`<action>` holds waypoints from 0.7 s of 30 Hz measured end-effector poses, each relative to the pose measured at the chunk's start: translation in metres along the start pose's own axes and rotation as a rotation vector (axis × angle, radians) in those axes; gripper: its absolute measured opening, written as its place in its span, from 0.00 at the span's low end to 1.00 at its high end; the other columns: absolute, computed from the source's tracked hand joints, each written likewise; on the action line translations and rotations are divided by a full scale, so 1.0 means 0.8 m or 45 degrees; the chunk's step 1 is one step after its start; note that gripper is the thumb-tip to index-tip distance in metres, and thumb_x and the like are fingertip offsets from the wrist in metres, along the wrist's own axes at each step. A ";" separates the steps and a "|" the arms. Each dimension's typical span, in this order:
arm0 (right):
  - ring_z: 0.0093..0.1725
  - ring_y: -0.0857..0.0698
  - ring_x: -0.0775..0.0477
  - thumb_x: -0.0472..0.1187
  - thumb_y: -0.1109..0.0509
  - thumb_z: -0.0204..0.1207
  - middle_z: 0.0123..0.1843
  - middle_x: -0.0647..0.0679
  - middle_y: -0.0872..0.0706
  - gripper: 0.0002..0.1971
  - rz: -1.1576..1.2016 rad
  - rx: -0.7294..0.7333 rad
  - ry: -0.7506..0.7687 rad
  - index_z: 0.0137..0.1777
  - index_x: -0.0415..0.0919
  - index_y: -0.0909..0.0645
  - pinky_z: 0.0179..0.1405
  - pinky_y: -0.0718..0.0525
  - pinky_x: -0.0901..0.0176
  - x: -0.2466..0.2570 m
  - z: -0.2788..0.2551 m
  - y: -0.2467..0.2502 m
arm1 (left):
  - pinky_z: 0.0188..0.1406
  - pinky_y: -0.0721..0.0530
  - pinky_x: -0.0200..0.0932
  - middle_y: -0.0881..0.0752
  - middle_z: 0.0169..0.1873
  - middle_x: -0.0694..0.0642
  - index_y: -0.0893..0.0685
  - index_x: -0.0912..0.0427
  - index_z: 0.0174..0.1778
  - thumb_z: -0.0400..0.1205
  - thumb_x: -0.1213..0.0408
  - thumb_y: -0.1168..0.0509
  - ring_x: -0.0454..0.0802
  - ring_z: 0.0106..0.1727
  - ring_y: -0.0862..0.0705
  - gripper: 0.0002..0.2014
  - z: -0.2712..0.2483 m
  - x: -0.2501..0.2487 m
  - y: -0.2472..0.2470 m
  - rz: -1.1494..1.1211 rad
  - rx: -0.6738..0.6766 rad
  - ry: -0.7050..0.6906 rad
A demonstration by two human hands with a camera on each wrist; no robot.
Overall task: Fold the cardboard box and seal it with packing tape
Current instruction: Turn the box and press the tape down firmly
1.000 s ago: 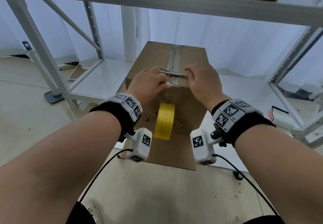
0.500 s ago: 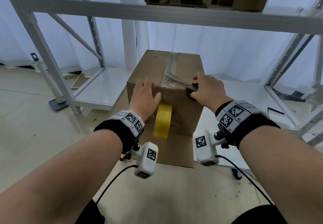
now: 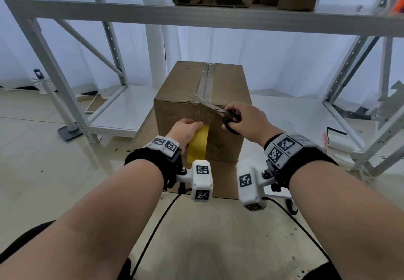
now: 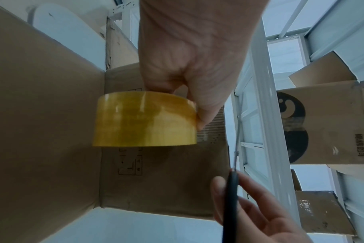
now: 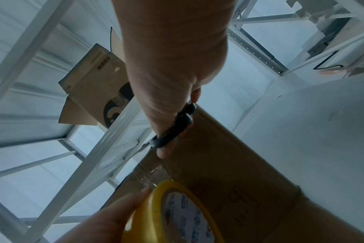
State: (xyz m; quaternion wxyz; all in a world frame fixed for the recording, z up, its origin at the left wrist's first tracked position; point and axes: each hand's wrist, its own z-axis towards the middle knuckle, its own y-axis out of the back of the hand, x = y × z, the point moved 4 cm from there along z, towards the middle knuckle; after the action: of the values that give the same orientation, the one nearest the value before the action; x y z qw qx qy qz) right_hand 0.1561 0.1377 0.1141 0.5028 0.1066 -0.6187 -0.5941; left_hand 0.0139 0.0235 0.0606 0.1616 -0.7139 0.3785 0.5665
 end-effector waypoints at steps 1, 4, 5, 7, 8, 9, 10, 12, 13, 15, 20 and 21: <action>0.60 0.19 0.48 0.51 0.24 0.72 0.56 0.55 0.16 0.22 -0.042 0.015 -0.005 0.65 0.52 0.22 0.68 0.30 0.47 0.001 0.003 0.000 | 0.62 0.20 0.62 0.19 0.58 0.60 0.24 0.53 0.61 0.78 0.52 0.31 0.61 0.59 0.20 0.18 0.002 0.001 0.000 -0.014 -0.016 0.006; 0.59 0.19 0.47 0.50 0.25 0.73 0.56 0.54 0.16 0.20 -0.109 0.026 -0.011 0.64 0.52 0.22 0.65 0.33 0.50 -0.002 0.009 -0.002 | 0.62 0.20 0.61 0.19 0.57 0.60 0.23 0.55 0.61 0.78 0.52 0.31 0.61 0.59 0.20 0.19 0.005 0.000 0.001 -0.042 -0.058 0.007; 0.59 0.19 0.46 0.50 0.25 0.73 0.56 0.53 0.15 0.20 -0.105 0.018 -0.010 0.63 0.52 0.22 0.65 0.34 0.50 -0.002 0.010 -0.003 | 0.62 0.20 0.61 0.19 0.57 0.60 0.22 0.56 0.62 0.78 0.52 0.31 0.60 0.59 0.20 0.20 0.006 -0.001 0.001 -0.031 -0.069 -0.001; 0.59 0.19 0.46 0.50 0.25 0.73 0.56 0.53 0.15 0.19 -0.092 0.000 -0.006 0.63 0.52 0.22 0.66 0.34 0.49 -0.004 0.011 -0.005 | 0.62 0.19 0.57 0.19 0.51 0.58 0.22 0.57 0.59 0.79 0.54 0.32 0.57 0.56 0.20 0.16 0.009 0.001 0.000 0.022 -0.113 -0.026; 0.59 0.19 0.46 0.50 0.24 0.73 0.56 0.53 0.15 0.19 -0.091 -0.005 -0.008 0.63 0.52 0.22 0.66 0.33 0.49 -0.004 0.012 -0.006 | 0.60 0.19 0.55 0.19 0.46 0.56 0.22 0.57 0.56 0.80 0.55 0.33 0.56 0.53 0.20 0.13 0.010 0.002 -0.001 0.037 -0.141 -0.044; 0.59 0.19 0.46 0.50 0.24 0.73 0.56 0.53 0.15 0.20 -0.091 -0.004 -0.009 0.63 0.52 0.22 0.66 0.33 0.49 -0.004 0.012 -0.006 | 0.59 0.18 0.54 0.20 0.41 0.54 0.22 0.57 0.53 0.80 0.55 0.33 0.55 0.50 0.20 0.11 0.010 0.003 -0.002 0.038 -0.169 -0.067; 0.59 0.19 0.47 0.50 0.24 0.72 0.55 0.54 0.15 0.20 -0.089 0.005 -0.012 0.63 0.52 0.22 0.67 0.32 0.48 -0.004 0.013 -0.006 | 0.56 0.18 0.53 0.21 0.39 0.53 0.22 0.57 0.52 0.81 0.56 0.33 0.55 0.49 0.20 0.10 0.009 0.004 -0.003 0.037 -0.188 -0.089; 0.57 0.19 0.48 0.51 0.23 0.71 0.50 0.57 0.18 0.22 -0.051 0.064 -0.029 0.64 0.51 0.22 0.68 0.28 0.44 -0.010 0.014 -0.008 | 0.55 0.18 0.52 0.20 0.42 0.53 0.22 0.56 0.54 0.80 0.55 0.33 0.55 0.50 0.19 0.12 0.007 0.009 -0.006 0.034 -0.187 -0.113; 0.54 0.20 0.49 0.51 0.22 0.70 0.47 0.59 0.19 0.23 -0.007 0.113 -0.040 0.64 0.51 0.22 0.67 0.26 0.42 -0.013 0.012 -0.008 | 0.55 0.17 0.52 0.19 0.46 0.54 0.23 0.57 0.58 0.80 0.55 0.33 0.56 0.52 0.19 0.14 0.006 0.012 -0.007 0.018 -0.176 -0.106; 0.46 0.20 0.53 0.49 0.20 0.69 0.42 0.60 0.22 0.25 0.118 0.218 -0.073 0.64 0.47 0.23 0.56 0.19 0.54 -0.020 0.004 -0.005 | 0.53 0.18 0.50 0.20 0.50 0.55 0.25 0.57 0.64 0.81 0.55 0.33 0.55 0.52 0.20 0.18 0.003 0.017 -0.008 -0.045 -0.150 -0.062; 0.39 0.23 0.57 0.51 0.21 0.68 0.41 0.53 0.22 0.26 0.163 0.441 -0.203 0.61 0.42 0.25 0.36 0.28 0.67 -0.027 -0.027 0.016 | 0.41 0.19 0.44 0.23 0.41 0.50 0.23 0.54 0.59 0.83 0.59 0.36 0.47 0.39 0.23 0.11 -0.010 0.018 -0.009 -0.159 -0.146 -0.022; 0.41 0.22 0.56 0.53 0.22 0.69 0.42 0.53 0.21 0.25 0.126 0.458 -0.227 0.61 0.43 0.24 0.38 0.28 0.65 -0.029 -0.032 0.022 | 0.43 0.19 0.45 0.23 0.41 0.50 0.24 0.54 0.59 0.83 0.59 0.37 0.47 0.39 0.23 0.10 -0.012 0.017 -0.011 -0.155 -0.154 -0.023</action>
State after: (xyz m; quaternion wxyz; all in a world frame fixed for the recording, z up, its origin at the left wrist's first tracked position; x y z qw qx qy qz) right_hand 0.1945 0.1433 0.1121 0.4474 0.1110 -0.7615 -0.4556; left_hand 0.0278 0.0180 0.0493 0.1555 -0.7389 0.2981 0.5840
